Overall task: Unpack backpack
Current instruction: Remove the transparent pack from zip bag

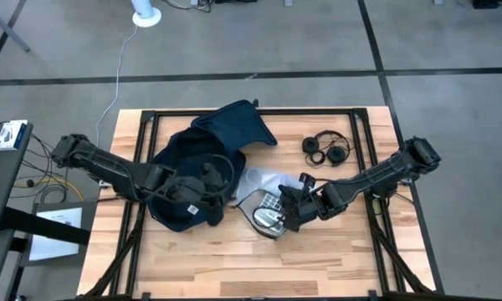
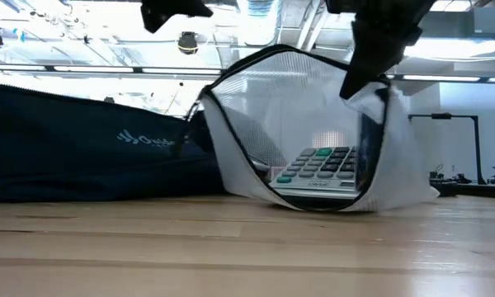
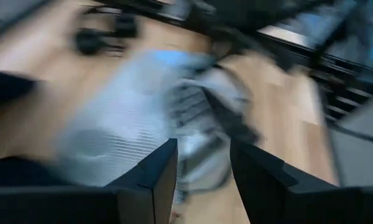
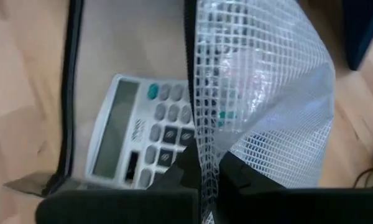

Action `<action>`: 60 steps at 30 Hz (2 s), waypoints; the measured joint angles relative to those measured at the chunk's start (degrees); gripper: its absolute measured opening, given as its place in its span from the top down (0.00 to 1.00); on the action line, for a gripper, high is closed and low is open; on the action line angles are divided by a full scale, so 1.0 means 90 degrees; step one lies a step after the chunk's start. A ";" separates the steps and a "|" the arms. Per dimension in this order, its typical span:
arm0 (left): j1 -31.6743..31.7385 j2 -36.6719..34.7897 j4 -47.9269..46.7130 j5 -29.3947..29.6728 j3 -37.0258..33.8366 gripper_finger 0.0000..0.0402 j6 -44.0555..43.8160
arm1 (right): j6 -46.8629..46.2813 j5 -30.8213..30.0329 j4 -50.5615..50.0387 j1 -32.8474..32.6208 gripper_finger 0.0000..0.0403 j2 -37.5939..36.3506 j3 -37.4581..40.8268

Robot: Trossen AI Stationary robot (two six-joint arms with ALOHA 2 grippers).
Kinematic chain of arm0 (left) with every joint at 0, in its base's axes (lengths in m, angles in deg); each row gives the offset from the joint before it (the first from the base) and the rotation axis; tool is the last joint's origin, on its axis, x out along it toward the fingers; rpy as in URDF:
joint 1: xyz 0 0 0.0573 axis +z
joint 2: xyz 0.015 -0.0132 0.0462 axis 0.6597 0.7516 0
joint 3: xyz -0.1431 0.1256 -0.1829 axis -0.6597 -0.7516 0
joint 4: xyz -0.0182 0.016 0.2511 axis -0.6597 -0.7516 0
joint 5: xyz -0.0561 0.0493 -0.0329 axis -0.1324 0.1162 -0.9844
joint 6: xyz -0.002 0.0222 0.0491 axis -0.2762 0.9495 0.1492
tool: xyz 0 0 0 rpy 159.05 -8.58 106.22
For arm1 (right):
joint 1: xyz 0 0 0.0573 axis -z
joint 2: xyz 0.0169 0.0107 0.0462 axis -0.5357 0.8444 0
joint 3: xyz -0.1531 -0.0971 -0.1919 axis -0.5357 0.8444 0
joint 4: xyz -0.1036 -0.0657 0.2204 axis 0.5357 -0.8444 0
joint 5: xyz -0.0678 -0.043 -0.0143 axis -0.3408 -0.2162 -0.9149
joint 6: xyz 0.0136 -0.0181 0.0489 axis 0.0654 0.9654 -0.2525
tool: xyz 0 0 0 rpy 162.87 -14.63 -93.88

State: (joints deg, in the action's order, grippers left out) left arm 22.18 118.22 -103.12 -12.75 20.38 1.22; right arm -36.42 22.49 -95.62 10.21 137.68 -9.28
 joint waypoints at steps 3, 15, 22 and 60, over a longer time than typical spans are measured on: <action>-0.0129 0.0310 0.0651 -0.0726 0.0000 0.67 0.0335 | -0.0052 -0.0034 0.0000 0.0173 1.00 0.0000 0.0000; -0.0247 0.1016 0.0824 -0.0981 0.0000 0.67 0.0095 | -0.0317 -0.0334 -0.0553 0.0691 1.00 -0.0003 0.0000; -0.0247 0.0796 0.0614 -0.0953 0.0000 0.67 0.0005 | -0.0644 -0.0462 -0.1142 0.0704 1.00 -0.0322 0.0005; -0.0245 -0.0305 -0.1149 0.1450 -0.0002 0.67 -0.0685 | -0.2523 -0.0749 -0.3006 0.0132 1.00 -0.1450 -0.0002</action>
State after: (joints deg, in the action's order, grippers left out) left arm 19.97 115.47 -113.47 0.30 20.36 -4.95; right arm -59.13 15.75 -122.68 11.40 124.64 -9.30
